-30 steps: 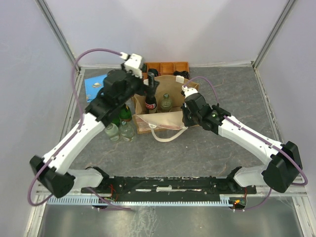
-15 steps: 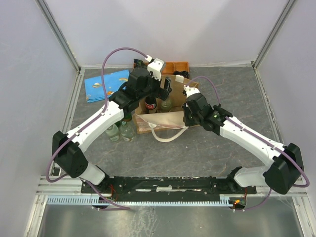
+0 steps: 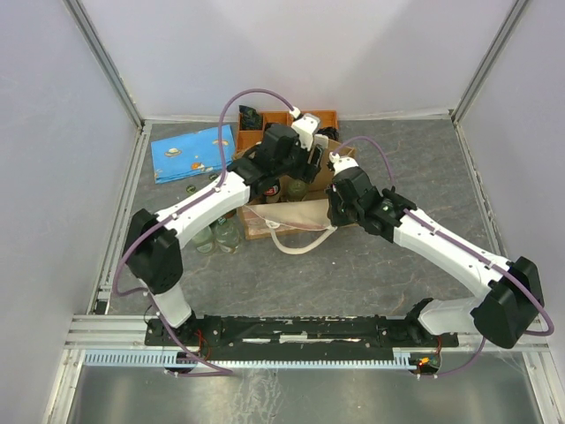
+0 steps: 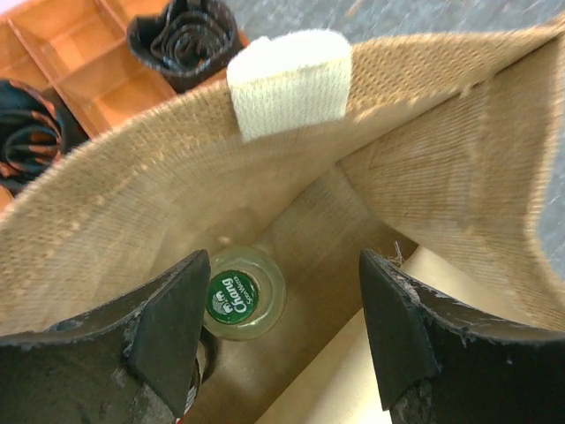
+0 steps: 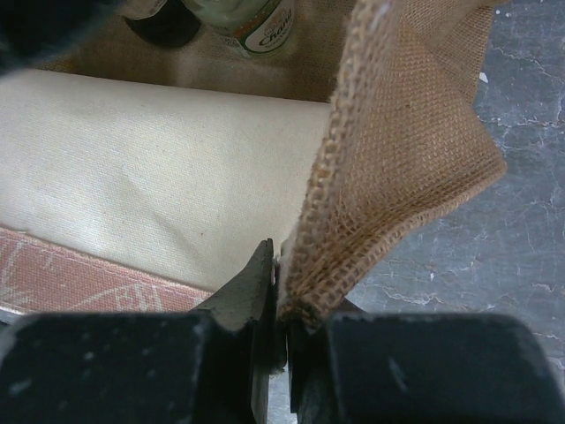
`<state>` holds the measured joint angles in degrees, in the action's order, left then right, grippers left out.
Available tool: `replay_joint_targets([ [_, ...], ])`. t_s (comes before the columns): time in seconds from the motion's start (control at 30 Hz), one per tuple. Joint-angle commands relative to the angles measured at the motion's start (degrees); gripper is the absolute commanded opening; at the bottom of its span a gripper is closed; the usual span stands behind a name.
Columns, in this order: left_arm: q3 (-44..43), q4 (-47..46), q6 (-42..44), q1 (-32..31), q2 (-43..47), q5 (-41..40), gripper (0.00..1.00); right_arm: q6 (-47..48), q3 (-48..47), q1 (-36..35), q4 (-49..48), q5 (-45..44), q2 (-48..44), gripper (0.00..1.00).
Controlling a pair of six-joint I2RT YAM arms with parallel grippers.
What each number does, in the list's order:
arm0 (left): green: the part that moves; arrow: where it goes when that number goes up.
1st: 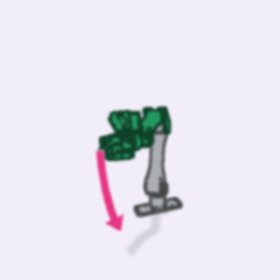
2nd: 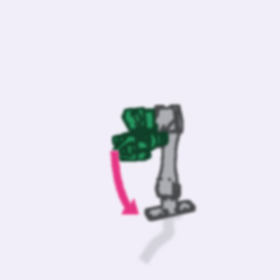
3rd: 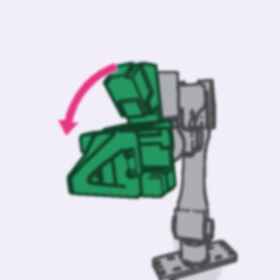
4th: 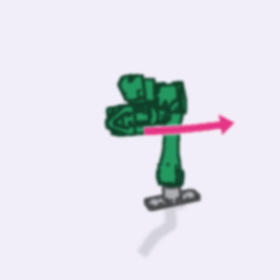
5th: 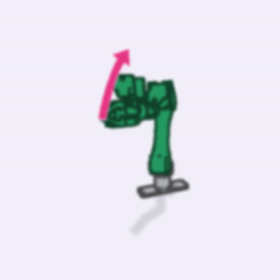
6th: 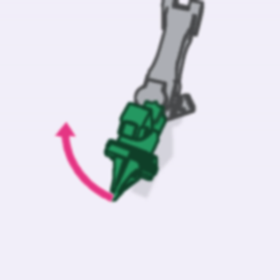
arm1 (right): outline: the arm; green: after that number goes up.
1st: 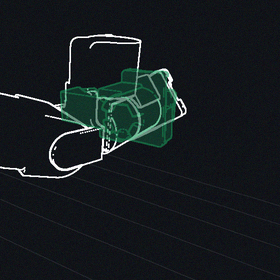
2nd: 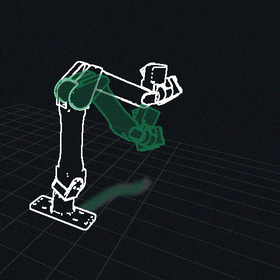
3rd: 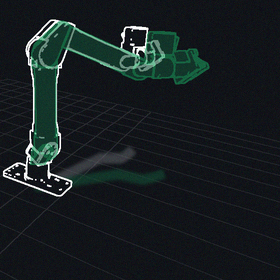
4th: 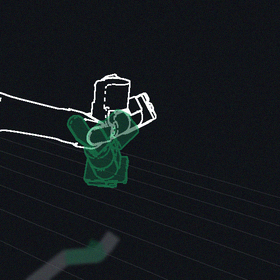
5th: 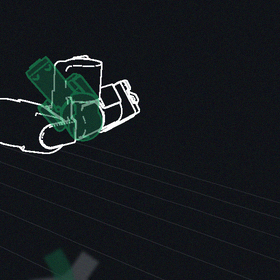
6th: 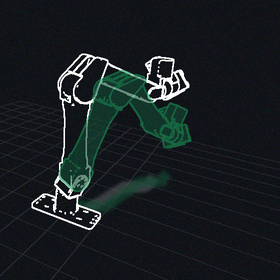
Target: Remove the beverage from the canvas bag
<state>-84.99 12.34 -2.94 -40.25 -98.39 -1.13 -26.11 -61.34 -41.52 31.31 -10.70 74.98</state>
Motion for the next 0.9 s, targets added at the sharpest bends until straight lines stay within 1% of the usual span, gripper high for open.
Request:
replay_joint_targets([
  [0.0, -2.87, 0.99, 1.92, -0.9, -2.4, -4.84, 0.76, -0.22, 0.14, -0.24, -1.36, -0.44, -2.68, 0.13],
  [0.1, -2.93, 0.6, 3.58, -1.89, -3.92, -9.62, 0.78, -0.05, 0.26, -0.27, -1.34, -0.46, -2.73, 0.13],
  [0.2, -3.46, 0.65, 3.97, -2.55, -5.05, -12.08, 0.79, 0.14, 0.17, -0.27, -1.17, -0.46, -2.65, 0.13],
  [0.5, -3.03, 1.38, 3.04, -2.97, -7.11, -14.54, 0.78, 0.34, 0.16, -0.31, -1.16, -0.71, -2.64, 0.13],
  [0.7, -1.18, 1.26, 2.21, -2.97, -7.77, -14.02, 0.77, 0.35, 0.1, -0.24, -1.08, -0.73, -2.51, 0.13],
  [0.77, -0.45, 0.99, 1.92, -2.96, -7.78, -13.86, 0.74, 0.31, 0.11, -0.29, -1.08, -0.73, -2.53, 0.13],
  [0.87, 0.32, 0.44, 1.42, -2.99, -8.07, -13.48, 0.65, 0.25, 0.14, -0.24, -1.08, -0.73, -2.43, 0.14],
])
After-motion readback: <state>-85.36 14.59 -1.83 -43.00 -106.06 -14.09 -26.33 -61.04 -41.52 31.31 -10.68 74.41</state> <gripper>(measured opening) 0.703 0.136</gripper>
